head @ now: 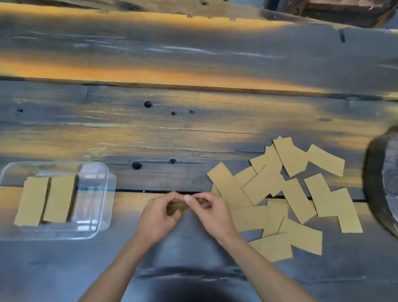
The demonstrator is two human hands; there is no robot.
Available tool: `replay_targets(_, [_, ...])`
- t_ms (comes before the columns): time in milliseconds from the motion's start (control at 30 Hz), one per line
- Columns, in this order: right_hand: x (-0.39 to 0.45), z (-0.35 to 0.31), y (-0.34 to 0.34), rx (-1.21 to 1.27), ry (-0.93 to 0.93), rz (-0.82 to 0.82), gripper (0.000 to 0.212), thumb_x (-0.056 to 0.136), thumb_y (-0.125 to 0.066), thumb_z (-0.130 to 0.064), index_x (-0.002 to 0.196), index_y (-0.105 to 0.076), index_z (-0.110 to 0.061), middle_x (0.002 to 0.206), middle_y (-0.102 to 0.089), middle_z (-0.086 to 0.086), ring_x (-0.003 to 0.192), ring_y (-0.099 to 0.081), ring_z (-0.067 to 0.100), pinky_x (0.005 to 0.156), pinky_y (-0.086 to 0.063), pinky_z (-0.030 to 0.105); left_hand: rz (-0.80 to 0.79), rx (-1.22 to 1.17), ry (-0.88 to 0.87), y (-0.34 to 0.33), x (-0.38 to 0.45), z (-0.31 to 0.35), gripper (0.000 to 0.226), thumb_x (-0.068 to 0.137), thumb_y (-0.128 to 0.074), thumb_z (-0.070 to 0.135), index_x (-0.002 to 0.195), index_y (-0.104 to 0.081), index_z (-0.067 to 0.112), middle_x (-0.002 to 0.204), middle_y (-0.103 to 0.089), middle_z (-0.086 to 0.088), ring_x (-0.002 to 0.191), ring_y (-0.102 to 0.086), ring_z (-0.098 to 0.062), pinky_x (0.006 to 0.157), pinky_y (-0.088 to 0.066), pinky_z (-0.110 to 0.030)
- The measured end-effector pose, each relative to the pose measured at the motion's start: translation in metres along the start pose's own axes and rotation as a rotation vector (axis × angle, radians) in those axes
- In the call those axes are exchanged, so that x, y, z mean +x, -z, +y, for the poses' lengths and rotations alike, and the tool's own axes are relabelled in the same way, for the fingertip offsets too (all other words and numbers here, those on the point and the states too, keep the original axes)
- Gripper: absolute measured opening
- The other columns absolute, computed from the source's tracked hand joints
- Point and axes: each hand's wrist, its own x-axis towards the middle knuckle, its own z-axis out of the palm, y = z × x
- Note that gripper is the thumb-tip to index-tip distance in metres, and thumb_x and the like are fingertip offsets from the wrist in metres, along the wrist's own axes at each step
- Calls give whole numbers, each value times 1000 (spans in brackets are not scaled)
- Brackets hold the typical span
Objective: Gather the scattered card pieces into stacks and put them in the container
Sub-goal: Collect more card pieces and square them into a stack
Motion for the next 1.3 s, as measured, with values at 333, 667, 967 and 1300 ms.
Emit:
replay_targets(333, [-36,25,-37,122,-61,207,31,97,-61,-42,84,-67,-14,76,-70,11,74,-66,20,71,-51,32,377,-601,206,-44,-46,-10,19,86,-52,8,101,-63,4,93,-69,-7,86,-64,-4,82,-46,-14])
replay_targets(667, [-44,31,-50,132,-24,172,41,106,-44,-34,80,-56,-5,71,-56,4,62,-53,15,57,-45,15,740,-472,206,-71,-45,-16,24,100,-34,4,119,-45,13,90,-63,-9,85,-60,-14,81,-45,-15])
replay_targets(967, [-55,35,-56,198,-59,278,34,105,-44,-29,76,-58,-18,71,-64,4,51,-58,10,58,-51,26,724,-495,166,-73,-46,-13,22,101,-33,5,108,-52,13,86,-62,-7,75,-60,-20,74,-49,-27])
replay_targets(1300, [-63,30,-53,62,-92,290,30,96,-44,-16,79,-55,6,66,-64,22,58,-57,22,60,-45,32,427,-405,184,-61,-71,-18,28,100,-33,1,104,-60,10,85,-66,-2,84,-62,-16,80,-46,-21])
